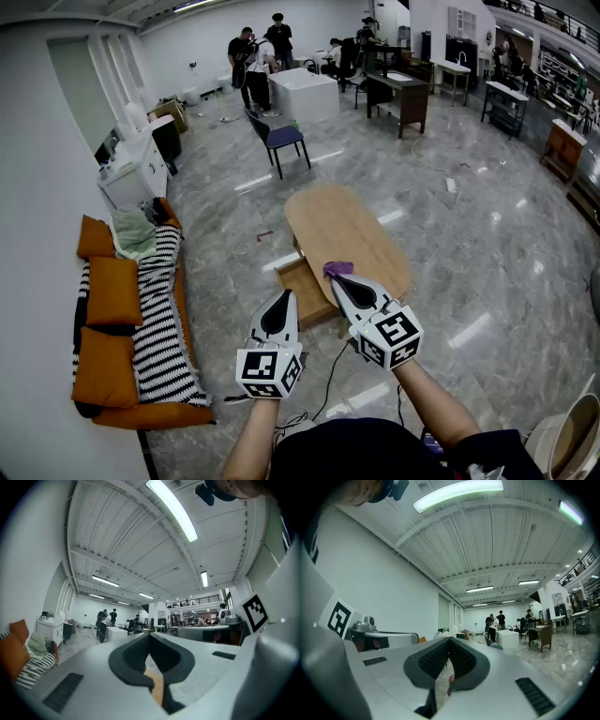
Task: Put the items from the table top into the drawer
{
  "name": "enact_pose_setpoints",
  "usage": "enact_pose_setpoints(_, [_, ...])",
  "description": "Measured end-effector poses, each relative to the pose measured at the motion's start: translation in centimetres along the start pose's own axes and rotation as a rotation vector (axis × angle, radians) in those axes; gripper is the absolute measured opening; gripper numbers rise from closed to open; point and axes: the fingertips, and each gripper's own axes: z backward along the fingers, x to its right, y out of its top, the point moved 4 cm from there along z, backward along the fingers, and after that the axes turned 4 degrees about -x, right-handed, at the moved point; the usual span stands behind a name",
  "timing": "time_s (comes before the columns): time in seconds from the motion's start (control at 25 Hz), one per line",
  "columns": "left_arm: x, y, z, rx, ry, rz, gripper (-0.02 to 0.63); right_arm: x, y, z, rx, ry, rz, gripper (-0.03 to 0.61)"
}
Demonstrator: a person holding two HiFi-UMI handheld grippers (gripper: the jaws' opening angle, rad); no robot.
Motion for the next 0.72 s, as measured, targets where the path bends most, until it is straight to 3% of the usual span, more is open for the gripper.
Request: enact_pose_setpoints(0.72, [-0.2,-0.45,-0.47,-0.005,0.013,0.014,-0.002,0.72,-1.0,-0.61,-0.005,0.014,-0.038,0.017])
